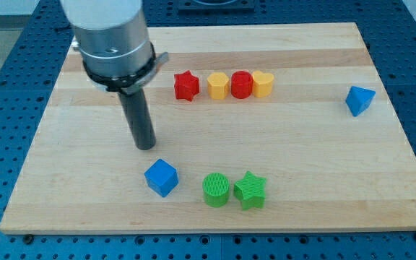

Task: Push the blue cube to the green circle

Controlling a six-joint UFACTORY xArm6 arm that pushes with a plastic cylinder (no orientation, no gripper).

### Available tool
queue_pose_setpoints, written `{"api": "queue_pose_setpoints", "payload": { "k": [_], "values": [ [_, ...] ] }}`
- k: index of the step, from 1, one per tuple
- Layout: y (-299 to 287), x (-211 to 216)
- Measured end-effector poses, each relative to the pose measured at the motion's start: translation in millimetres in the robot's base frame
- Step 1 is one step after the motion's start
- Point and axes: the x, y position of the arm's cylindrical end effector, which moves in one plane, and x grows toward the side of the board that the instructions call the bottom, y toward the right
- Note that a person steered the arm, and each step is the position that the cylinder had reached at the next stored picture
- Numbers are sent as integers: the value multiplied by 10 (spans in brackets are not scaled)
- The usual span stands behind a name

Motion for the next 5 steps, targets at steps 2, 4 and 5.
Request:
{"api": "queue_pose_setpoints", "payload": {
  "k": [2, 4, 5],
  "values": [
    [-42, 549],
    [186, 582],
    [302, 627]
  ]
}}
